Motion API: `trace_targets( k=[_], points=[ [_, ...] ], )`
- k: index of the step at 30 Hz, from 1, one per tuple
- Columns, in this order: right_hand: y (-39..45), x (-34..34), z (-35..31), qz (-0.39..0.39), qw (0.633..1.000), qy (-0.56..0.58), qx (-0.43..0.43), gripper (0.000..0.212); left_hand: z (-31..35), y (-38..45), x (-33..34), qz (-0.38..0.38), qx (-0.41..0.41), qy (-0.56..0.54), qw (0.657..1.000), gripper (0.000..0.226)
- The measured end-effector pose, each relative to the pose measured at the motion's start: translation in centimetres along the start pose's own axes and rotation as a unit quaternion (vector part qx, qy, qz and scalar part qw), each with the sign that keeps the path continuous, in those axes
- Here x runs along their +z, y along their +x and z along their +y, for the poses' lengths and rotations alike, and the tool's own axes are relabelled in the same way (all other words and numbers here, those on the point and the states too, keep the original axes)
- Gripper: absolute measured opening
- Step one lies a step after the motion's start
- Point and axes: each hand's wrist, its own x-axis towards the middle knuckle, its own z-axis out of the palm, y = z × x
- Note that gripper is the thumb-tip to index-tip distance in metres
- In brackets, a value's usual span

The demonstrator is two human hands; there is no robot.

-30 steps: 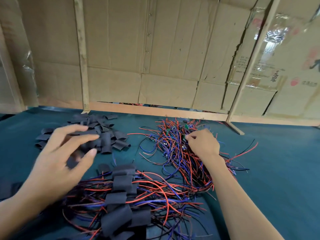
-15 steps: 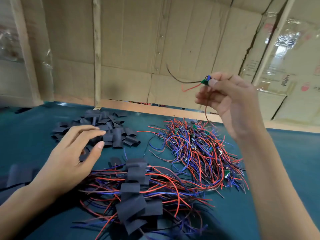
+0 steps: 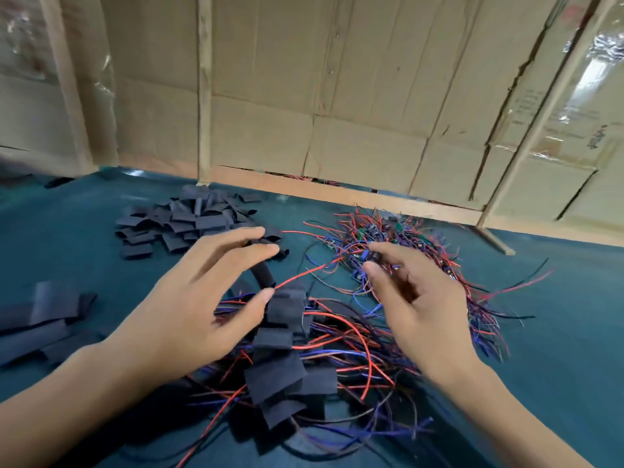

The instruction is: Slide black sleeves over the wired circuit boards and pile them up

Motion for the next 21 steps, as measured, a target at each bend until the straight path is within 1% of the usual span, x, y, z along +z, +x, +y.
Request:
trace_targets(
  k=[2, 4, 6, 10, 12, 15, 19, 21],
  points=[
    [0.0, -0.1, -0.1, 0.005, 1.000, -0.005, -0.006, 0.019, 0.6, 0.0, -0.1, -0.015, 0.015, 0.008, 1.000, 0.045],
    [-0.5, 0.0, -0.3, 0.009, 1.000, -0.016, -0.023, 0.019, 0.9, 0.0, -0.2, -0.028, 0.021, 0.009, 0.999, 0.043],
    [-0.9, 0.2, -0.4, 0.019, 0.999, -0.016, -0.041, 0.023, 1.0, 0.0, -0.3, -0.030, 0.020, 0.004, 0.999, 0.043],
    [-1.2, 0.3, -0.3, 0.039, 0.998, 0.027, -0.032, 0.032, 1.3, -0.2, -0.2, -0.034, 0.031, 0.010, 0.999, 0.041],
    [-1.3, 0.3, -0.5, 0.041, 0.998, 0.041, -0.025, 0.032, 1.5, -0.3, 0.0, -0.043, 0.037, 0.013, 0.998, 0.041],
    [-1.1, 0.3, -0.9, 0.011, 0.994, 0.109, 0.027, 0.027, 1.6, -0.3, 0.2, -0.039, 0.043, 0.008, 0.998, 0.040],
    [-0.5, -0.2, -1.4, -0.056, 0.965, 0.232, 0.104, 0.029, 1.9, 0.0, -0.1, -0.023, 0.057, 0.014, 0.998, 0.037],
    [-0.3, -0.3, -1.7, -0.060, 0.953, 0.273, 0.117, 0.029, 2.1, 0.2, -0.3, -0.032, 0.064, 0.017, 0.997, 0.032]
  ],
)
